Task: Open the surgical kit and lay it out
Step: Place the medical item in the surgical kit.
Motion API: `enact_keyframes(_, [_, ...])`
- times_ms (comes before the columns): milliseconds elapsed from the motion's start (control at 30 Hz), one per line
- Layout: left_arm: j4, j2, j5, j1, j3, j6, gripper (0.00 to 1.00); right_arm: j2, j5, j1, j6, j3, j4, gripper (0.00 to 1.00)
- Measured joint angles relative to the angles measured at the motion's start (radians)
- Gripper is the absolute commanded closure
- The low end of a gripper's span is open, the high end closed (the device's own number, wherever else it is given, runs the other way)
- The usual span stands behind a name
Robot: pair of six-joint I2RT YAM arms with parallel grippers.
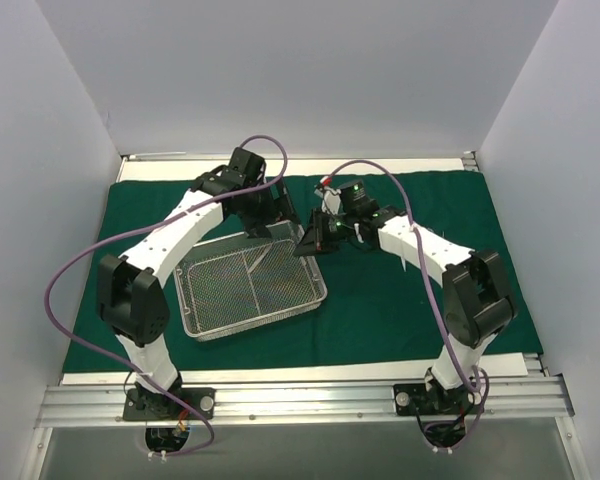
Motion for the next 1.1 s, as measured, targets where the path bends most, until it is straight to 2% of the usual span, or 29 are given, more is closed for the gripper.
enact_keyframes(33, [0.006,-0.010,-0.007,0.006,-0.008,0.016,0.06,-0.003,-0.001,-0.013,0.000,-0.005,0.000,1.00])
enact_keyframes(200, [0.007,-0.119,-0.046,0.057,-0.080,0.137,0.06,-0.075,0.009,-0.116,-0.012,-0.060,-0.029,1.00])
enact_keyframes(367, [0.006,-0.185,-0.085,0.067,-0.127,0.299,0.06,-0.172,0.133,-0.286,-0.097,-0.114,-0.158,1.00])
enact_keyframes(500, [-0.002,-0.190,-0.082,0.049,-0.214,0.374,0.05,-0.176,0.238,-0.344,-0.162,-0.146,-0.203,1.00])
enact_keyframes(633, [-0.021,-0.190,-0.080,0.047,-0.264,0.402,0.00,-0.153,0.295,-0.369,-0.212,-0.178,-0.218,1.00])
enact_keyframes(667, [-0.024,-0.190,-0.079,0.047,-0.266,0.406,0.07,-0.140,0.303,-0.373,-0.224,-0.180,-0.215,1.00])
enact_keyframes(867, [-0.023,-0.190,-0.053,0.048,-0.266,0.423,0.16,-0.039,0.335,-0.430,-0.299,-0.182,-0.193,1.00])
enact_keyframes(1100, [-0.023,-0.189,-0.026,0.048,-0.279,0.425,0.19,0.042,0.358,-0.476,-0.386,-0.161,-0.197,1.00])
